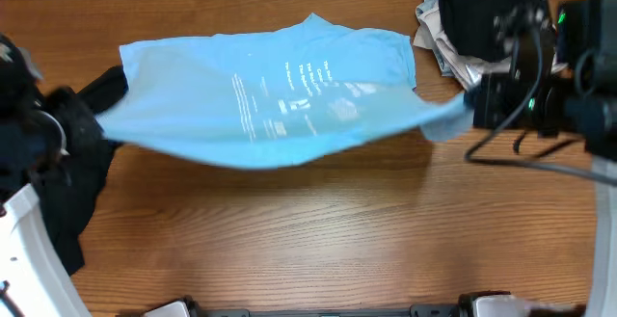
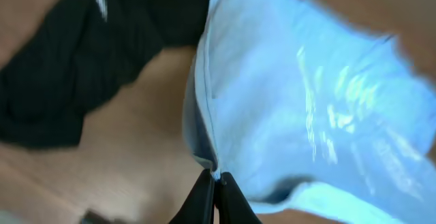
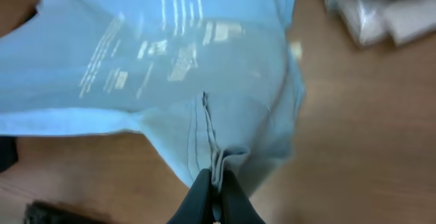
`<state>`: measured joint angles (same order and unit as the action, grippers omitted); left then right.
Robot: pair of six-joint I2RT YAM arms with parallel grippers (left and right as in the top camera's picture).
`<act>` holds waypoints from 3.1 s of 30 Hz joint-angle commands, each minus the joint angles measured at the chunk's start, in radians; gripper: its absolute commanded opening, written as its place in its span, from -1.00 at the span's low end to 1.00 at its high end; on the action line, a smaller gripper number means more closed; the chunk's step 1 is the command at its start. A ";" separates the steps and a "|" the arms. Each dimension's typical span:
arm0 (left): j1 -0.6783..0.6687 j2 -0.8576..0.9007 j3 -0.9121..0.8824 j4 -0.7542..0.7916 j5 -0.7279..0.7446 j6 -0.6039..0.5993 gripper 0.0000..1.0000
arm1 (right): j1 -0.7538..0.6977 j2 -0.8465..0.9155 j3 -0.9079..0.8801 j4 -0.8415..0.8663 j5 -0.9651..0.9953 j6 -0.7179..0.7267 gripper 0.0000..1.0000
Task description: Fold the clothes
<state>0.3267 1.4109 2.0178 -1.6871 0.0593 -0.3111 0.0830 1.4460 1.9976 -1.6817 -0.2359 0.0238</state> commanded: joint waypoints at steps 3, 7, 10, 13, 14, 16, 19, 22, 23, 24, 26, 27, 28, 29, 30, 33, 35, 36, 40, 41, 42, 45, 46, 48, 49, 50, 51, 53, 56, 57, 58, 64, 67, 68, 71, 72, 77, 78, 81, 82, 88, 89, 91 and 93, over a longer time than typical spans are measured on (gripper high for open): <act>-0.006 -0.077 -0.258 -0.002 -0.019 -0.019 -0.92 | 0.001 -0.167 -0.323 0.055 -0.001 0.041 -0.92; -0.006 -0.141 -0.398 -0.002 -0.043 -0.056 -0.92 | 0.001 -0.272 -0.512 0.078 0.011 0.105 -0.92; -0.006 -0.201 -0.482 -0.002 -0.081 -0.102 -0.92 | 0.001 -0.336 -0.626 0.090 0.019 0.148 -0.92; -0.006 -0.269 -0.544 -0.002 -0.111 -0.182 -0.92 | 0.001 -0.379 -0.697 0.087 0.054 0.209 -0.92; -0.006 -0.290 -0.560 -0.002 -0.119 -0.207 -0.92 | 0.001 -0.392 -0.717 0.085 0.060 0.220 -0.92; -0.006 -0.331 -0.595 -0.002 -0.119 -0.233 -0.92 | 0.001 -0.414 -0.747 0.078 0.061 0.233 -0.92; -0.006 -0.388 -0.655 -0.003 -0.123 -0.256 -0.92 | 0.001 -0.451 -0.769 0.078 0.061 0.266 -0.92; -0.006 -0.420 -0.707 -0.002 -0.188 -0.315 -0.91 | 0.001 -0.483 -0.769 0.085 0.074 0.270 -0.92; -0.006 -0.418 -0.716 -0.002 -0.239 -0.343 -0.92 | 0.001 -0.487 -0.769 0.101 0.086 0.273 -0.92; -0.006 -0.417 -0.720 0.003 -0.267 -0.360 -0.91 | 0.001 -0.486 -0.769 0.121 0.085 0.273 -0.92; -0.006 -0.409 -0.727 0.021 -0.277 -0.374 -0.92 | 0.001 -0.473 -0.769 0.156 0.086 0.272 -0.92; -0.006 -0.407 -0.730 0.037 -0.276 -0.377 -0.92 | 0.001 -0.458 -0.769 0.183 0.085 0.268 -0.92; -0.006 -0.404 -0.735 0.053 -0.276 -0.378 -0.91 | 0.001 -0.443 -0.769 0.206 0.085 0.267 -0.92; -0.006 -0.398 -0.747 0.101 -0.276 -0.378 -0.92 | 0.001 -0.400 -0.769 0.268 0.086 0.256 -0.92; -0.006 -0.394 -0.753 0.127 -0.276 -0.378 -0.91 | 0.001 -0.373 -0.769 0.306 0.086 0.256 -0.92; -0.006 -0.380 -0.776 0.211 -0.278 -0.378 -0.91 | 0.001 -0.281 -0.769 0.421 0.073 0.237 -0.92; -0.006 -0.356 -0.814 0.313 -0.280 -0.378 -0.91 | 0.003 -0.197 -0.769 0.510 0.066 0.202 -0.92; -0.006 -0.327 -0.847 0.393 -0.278 -0.379 -0.91 | 0.003 -0.135 -0.769 0.585 0.070 0.173 -0.92; -0.006 -0.249 -0.901 0.547 -0.277 -0.378 -0.92 | 0.002 -0.010 -0.769 0.750 0.071 0.151 -0.92; -0.006 -0.226 -0.906 0.578 -0.277 -0.378 -0.91 | 0.002 0.017 -0.769 0.788 0.071 0.151 -0.92; -0.006 -0.202 -0.909 0.610 -0.277 -0.378 -0.92 | 0.002 0.043 -0.769 0.825 0.071 0.151 -0.92; -0.006 -0.123 -0.910 0.703 -0.264 -0.378 -0.93 | 0.002 0.106 -0.769 0.927 0.071 0.139 -0.92; -0.006 -0.095 -0.910 0.735 -0.253 -0.378 -0.92 | 0.001 0.124 -0.768 0.964 0.070 0.139 -0.92; -0.007 -0.054 -0.910 0.789 -0.220 -0.377 -0.91 | 0.001 0.135 -0.768 1.016 0.071 0.132 -0.92; -0.007 -0.037 -0.910 0.815 -0.198 -0.377 -0.92 | 0.001 0.135 -0.767 1.043 0.072 0.126 -0.92; -0.007 -0.025 -0.910 0.836 -0.183 -0.377 -0.92 | 0.001 0.135 -0.764 1.063 0.074 0.119 -0.92; -0.007 -0.016 -0.910 0.858 -0.166 -0.376 -0.91 | 0.001 0.135 -0.757 1.075 0.080 0.117 -0.92; -0.007 -0.010 -0.909 0.891 -0.135 -0.350 -0.91 | 0.000 0.135 -0.735 1.085 0.082 0.104 -0.92; -0.007 -0.013 -0.898 0.898 -0.142 -0.310 -0.92 | 0.000 0.135 -0.691 1.083 0.082 0.097 -0.92; -0.007 -0.013 -0.890 0.896 -0.146 -0.293 -0.92 | 0.000 0.135 -0.679 1.085 0.082 0.090 -0.92; -0.007 -0.013 -0.882 0.896 -0.151 -0.279 -0.92 | 0.000 0.135 -0.668 1.089 0.082 0.079 -0.93; -0.007 -0.013 -0.853 0.902 -0.183 -0.264 -0.92 | 0.000 0.137 -0.661 1.137 0.105 0.076 -0.92; -0.008 -0.004 -0.853 0.914 -0.187 -0.264 -0.92 | 0.000 0.153 -0.661 1.154 0.103 0.076 -0.92; -0.009 0.003 -0.853 0.918 -0.187 -0.264 -0.92 | 0.000 0.166 -0.661 1.158 0.104 0.076 -0.92; -0.013 0.028 -0.853 0.919 -0.194 -0.264 -0.92 | 0.001 0.219 -0.661 1.176 0.098 0.076 -0.92; -0.013 0.043 -0.853 0.918 -0.194 -0.264 -0.92 | 0.002 0.239 -0.661 1.185 0.090 0.076 -0.92; -0.013 0.116 -0.853 0.929 -0.193 -0.264 -0.92 | 0.002 0.332 -0.661 1.215 0.054 0.077 -0.92; -0.014 0.132 -0.853 0.933 -0.194 -0.263 -0.92 | 0.002 0.349 -0.661 1.217 0.055 0.076 -0.92; -0.013 0.165 -0.853 0.952 -0.194 -0.258 -0.28 | 0.002 0.370 -0.661 1.216 0.055 0.076 -0.46; -0.013 0.170 -0.853 0.961 -0.193 -0.246 0.04 | 0.002 0.370 -0.661 1.214 0.055 0.076 -0.07; -0.013 0.156 -0.782 0.899 -0.194 -0.185 1.00 | 0.000 0.334 -0.634 1.121 0.051 0.080 1.00; -0.013 0.151 -0.754 0.870 -0.193 -0.171 1.00 | 0.000 0.325 -0.622 1.090 0.051 0.081 1.00; -0.013 0.141 -0.679 0.779 -0.192 -0.159 0.99 | 0.000 0.301 -0.587 0.991 0.052 0.091 1.00; -0.014 0.129 -0.589 0.653 -0.186 -0.160 1.00 | 0.000 0.279 -0.562 0.890 0.060 0.120 1.00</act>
<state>0.3202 1.5799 1.3052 -0.9588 -0.1169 -0.5129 0.0830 1.8099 1.3708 -0.7338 -0.1764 0.1123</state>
